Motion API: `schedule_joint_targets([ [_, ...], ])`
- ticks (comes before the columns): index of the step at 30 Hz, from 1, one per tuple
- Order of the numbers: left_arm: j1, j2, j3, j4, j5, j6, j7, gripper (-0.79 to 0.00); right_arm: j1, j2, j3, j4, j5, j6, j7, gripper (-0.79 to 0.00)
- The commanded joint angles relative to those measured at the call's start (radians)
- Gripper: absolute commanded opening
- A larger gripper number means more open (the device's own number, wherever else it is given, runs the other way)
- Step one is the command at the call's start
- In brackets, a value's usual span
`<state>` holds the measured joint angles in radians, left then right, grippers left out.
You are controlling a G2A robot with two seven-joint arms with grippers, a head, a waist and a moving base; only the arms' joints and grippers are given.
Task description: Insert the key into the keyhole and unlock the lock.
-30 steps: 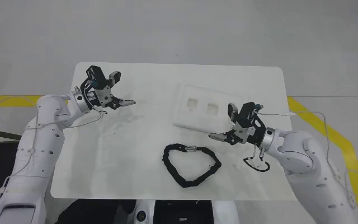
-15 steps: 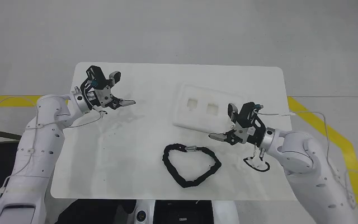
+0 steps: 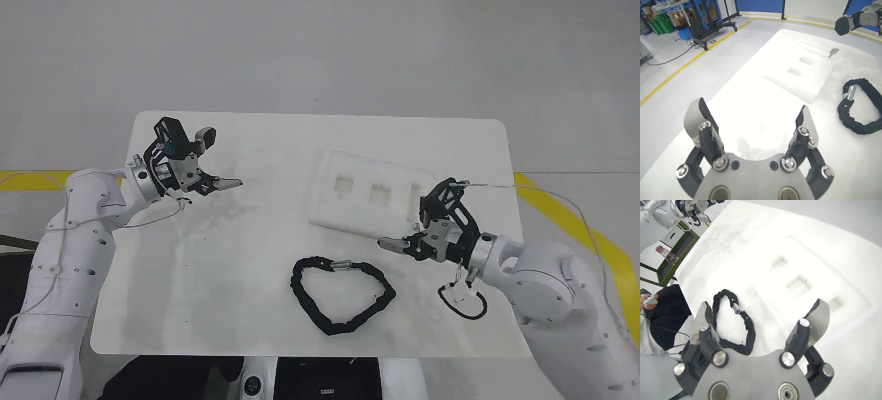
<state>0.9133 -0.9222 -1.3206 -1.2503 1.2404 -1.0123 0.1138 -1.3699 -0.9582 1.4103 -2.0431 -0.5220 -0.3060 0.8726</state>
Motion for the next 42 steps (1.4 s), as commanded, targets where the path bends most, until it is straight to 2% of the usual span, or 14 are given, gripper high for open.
schedule_joint_targets([
  [1,0.000,0.000,0.000,0.000,0.000,0.000,0.000,0.000,0.008,0.002,0.004,0.001,0.048,0.039,0.064,0.000],
  [8,0.000,0.000,0.000,0.000,0.000,0.000,0.000,0.000,0.058,0.005,-0.005,0.047,0.084,0.131,0.179,0.000],
  [17,0.000,0.000,0.000,0.000,0.000,0.000,0.000,0.000,0.149,0.006,-0.061,0.099,0.003,0.280,0.295,0.000],
  [28,0.000,0.000,0.000,0.000,0.000,0.000,0.000,0.000,0.246,-0.001,-0.136,0.186,-0.001,0.339,0.367,0.000],
  [32,0.000,0.000,0.000,0.000,0.000,0.000,0.000,0.000,0.256,0.000,-0.142,0.190,-0.010,0.360,0.396,-0.046],
  [39,0.000,0.000,0.000,0.000,0.000,0.000,0.000,0.000,0.266,0.002,-0.152,0.205,-0.016,0.369,0.406,-0.252],
  [42,0.000,0.000,0.000,0.000,0.000,0.000,0.000,0.000,0.274,0.002,-0.158,0.215,-0.031,0.384,0.412,-0.311],
])
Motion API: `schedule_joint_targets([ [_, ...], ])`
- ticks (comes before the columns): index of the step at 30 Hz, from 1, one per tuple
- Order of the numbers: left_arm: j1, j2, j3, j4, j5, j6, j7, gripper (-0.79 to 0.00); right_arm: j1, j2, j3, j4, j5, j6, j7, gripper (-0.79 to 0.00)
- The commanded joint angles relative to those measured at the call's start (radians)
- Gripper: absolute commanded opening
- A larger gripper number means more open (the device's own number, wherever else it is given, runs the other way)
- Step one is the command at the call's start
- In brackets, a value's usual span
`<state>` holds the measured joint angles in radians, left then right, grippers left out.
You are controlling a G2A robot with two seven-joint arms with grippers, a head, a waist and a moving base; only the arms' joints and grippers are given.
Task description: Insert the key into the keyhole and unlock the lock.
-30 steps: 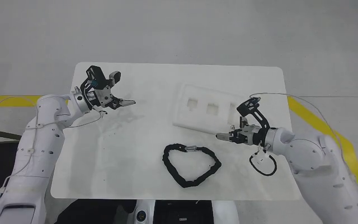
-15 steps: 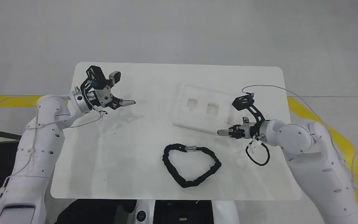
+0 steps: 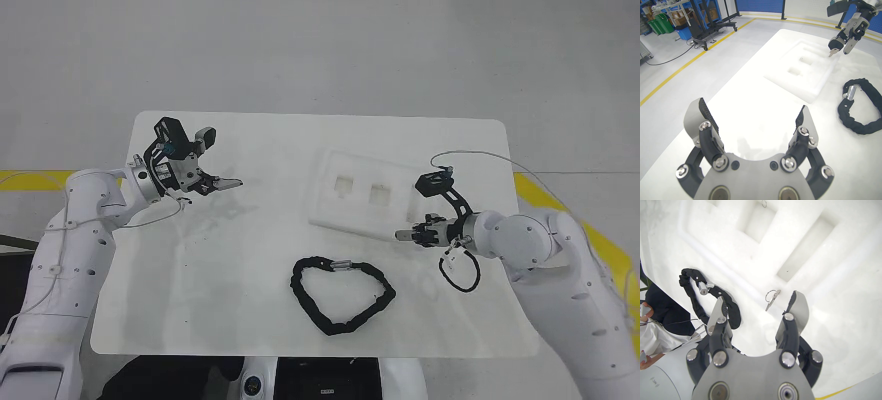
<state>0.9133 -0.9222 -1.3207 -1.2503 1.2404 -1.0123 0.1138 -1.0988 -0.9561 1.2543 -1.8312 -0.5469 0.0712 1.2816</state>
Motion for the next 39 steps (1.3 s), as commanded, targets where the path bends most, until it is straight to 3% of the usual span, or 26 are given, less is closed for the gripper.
schedule_joint_targets([
  [1,0.000,0.000,0.000,0.000,0.000,0.000,0.000,0.000,0.006,0.000,-0.004,0.005,-0.010,0.014,0.003,-0.329],
  [4,0.000,0.000,0.000,0.000,0.000,0.000,0.000,0.000,0.009,0.000,-0.006,0.009,-0.023,0.036,0.000,-0.391],
  [14,0.000,0.000,0.000,0.000,0.000,0.000,0.000,0.000,0.022,0.001,-0.025,0.009,-0.050,0.067,0.015,-0.428],
  [21,0.000,0.000,0.000,0.000,0.000,0.000,0.000,0.000,0.036,0.000,-0.043,0.014,-0.069,0.083,0.023,-0.511],
  [25,0.000,0.000,0.000,0.000,0.000,0.000,0.000,0.000,0.042,0.000,-0.050,0.014,-0.088,0.095,0.023,-0.613],
  [28,0.000,0.000,0.000,0.000,0.000,0.000,0.000,0.000,0.047,0.000,-0.057,0.009,-0.119,0.110,0.031,-0.637],
  [32,0.000,0.000,0.000,0.000,0.000,0.000,0.000,0.000,0.056,-0.001,-0.069,0.002,-0.139,0.127,0.038,-0.785],
  [39,0.000,0.000,0.000,0.000,0.000,0.000,0.000,0.000,0.076,-0.004,-0.083,0.000,-0.157,0.143,0.049,-0.785],
])
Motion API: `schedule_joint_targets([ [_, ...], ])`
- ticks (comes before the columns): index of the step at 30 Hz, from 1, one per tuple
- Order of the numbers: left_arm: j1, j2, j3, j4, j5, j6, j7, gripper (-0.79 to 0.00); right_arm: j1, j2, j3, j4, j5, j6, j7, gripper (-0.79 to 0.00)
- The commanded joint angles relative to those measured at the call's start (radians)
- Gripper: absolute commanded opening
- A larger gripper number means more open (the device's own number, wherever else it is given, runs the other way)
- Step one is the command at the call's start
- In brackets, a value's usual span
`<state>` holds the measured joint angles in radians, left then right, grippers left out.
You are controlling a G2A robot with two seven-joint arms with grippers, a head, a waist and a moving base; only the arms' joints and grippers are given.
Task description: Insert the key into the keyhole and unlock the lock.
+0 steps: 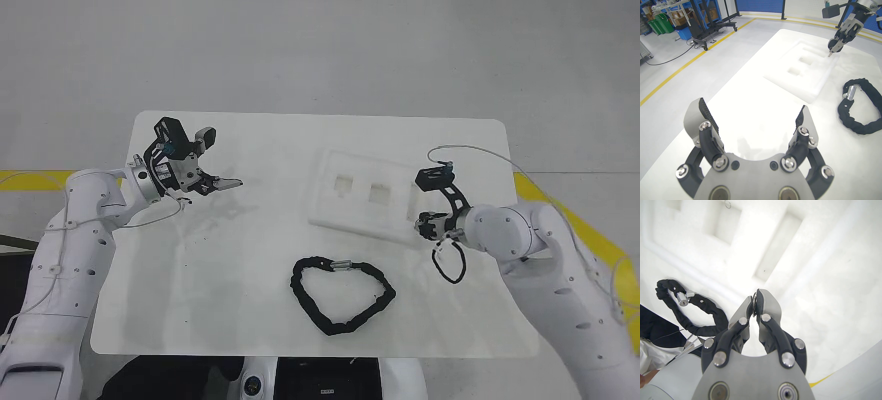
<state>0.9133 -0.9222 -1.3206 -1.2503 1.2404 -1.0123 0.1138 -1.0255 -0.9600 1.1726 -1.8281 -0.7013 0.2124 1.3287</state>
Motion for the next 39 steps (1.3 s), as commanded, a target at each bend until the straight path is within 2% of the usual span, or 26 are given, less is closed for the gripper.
schedule_joint_targets([
  [1,0.000,0.000,0.000,0.000,0.000,0.000,0.000,0.000,0.004,0.000,-0.001,-0.005,-0.010,0.005,0.004,-0.785],
  [13,0.000,0.000,0.000,0.000,0.000,0.000,0.000,0.000,0.007,0.008,0.017,-0.060,-0.086,0.022,0.060,-0.785],
  [23,0.000,0.000,0.000,0.000,0.000,0.000,0.000,0.000,0.085,-0.008,-0.067,0.006,-0.161,0.024,0.093,-0.785],
  [29,0.000,0.000,0.000,0.000,0.000,0.000,0.000,0.000,0.122,-0.015,-0.084,-0.008,-0.180,0.039,0.116,-0.785],
  [36,0.000,0.000,0.000,0.000,0.000,0.000,0.000,0.000,0.076,-0.008,-0.019,-0.073,-0.119,0.009,0.098,-0.785],
  [39,0.000,0.000,0.000,0.000,0.000,0.000,0.000,0.000,0.037,-0.006,0.019,-0.094,-0.018,-0.044,0.054,-0.785],
])
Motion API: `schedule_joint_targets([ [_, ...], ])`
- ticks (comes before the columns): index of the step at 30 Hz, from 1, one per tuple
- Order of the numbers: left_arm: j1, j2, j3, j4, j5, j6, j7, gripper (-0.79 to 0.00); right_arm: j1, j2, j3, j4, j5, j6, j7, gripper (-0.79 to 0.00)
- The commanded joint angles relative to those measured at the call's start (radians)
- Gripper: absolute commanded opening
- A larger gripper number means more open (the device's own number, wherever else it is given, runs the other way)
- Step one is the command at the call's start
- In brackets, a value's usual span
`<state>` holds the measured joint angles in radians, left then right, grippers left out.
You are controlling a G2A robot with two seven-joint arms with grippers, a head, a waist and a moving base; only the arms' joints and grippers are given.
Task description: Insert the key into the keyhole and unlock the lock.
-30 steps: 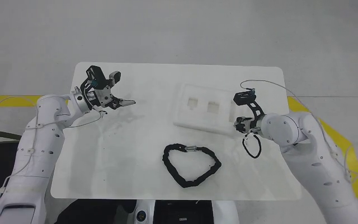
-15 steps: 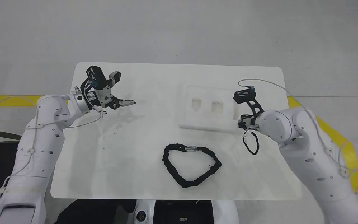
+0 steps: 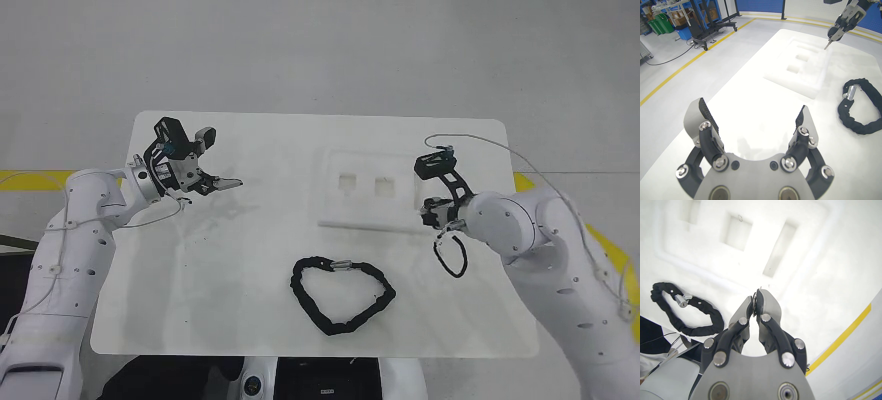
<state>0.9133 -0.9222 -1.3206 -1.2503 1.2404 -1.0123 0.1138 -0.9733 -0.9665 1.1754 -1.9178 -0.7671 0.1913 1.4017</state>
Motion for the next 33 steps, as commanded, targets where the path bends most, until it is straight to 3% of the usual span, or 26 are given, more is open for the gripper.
schedule_joint_targets([
  [1,0.000,0.000,0.000,0.000,0.000,0.000,0.000,0.000,-0.028,0.002,0.031,-0.011,0.074,-0.041,-0.037,-0.785],
  [12,0.000,0.000,0.000,0.000,0.000,0.000,0.000,0.000,-0.206,0.018,0.189,-0.056,0.352,-0.223,-0.185,-0.785],
  [21,0.000,0.000,0.000,0.000,0.000,0.000,0.000,0.000,-0.280,0.031,0.259,-0.072,0.392,-0.269,-0.202,-0.785],
  [33,0.000,0.000,0.000,0.000,0.000,0.000,0.000,0.000,-0.282,0.032,0.261,-0.071,0.393,-0.270,-0.204,-0.785],
])
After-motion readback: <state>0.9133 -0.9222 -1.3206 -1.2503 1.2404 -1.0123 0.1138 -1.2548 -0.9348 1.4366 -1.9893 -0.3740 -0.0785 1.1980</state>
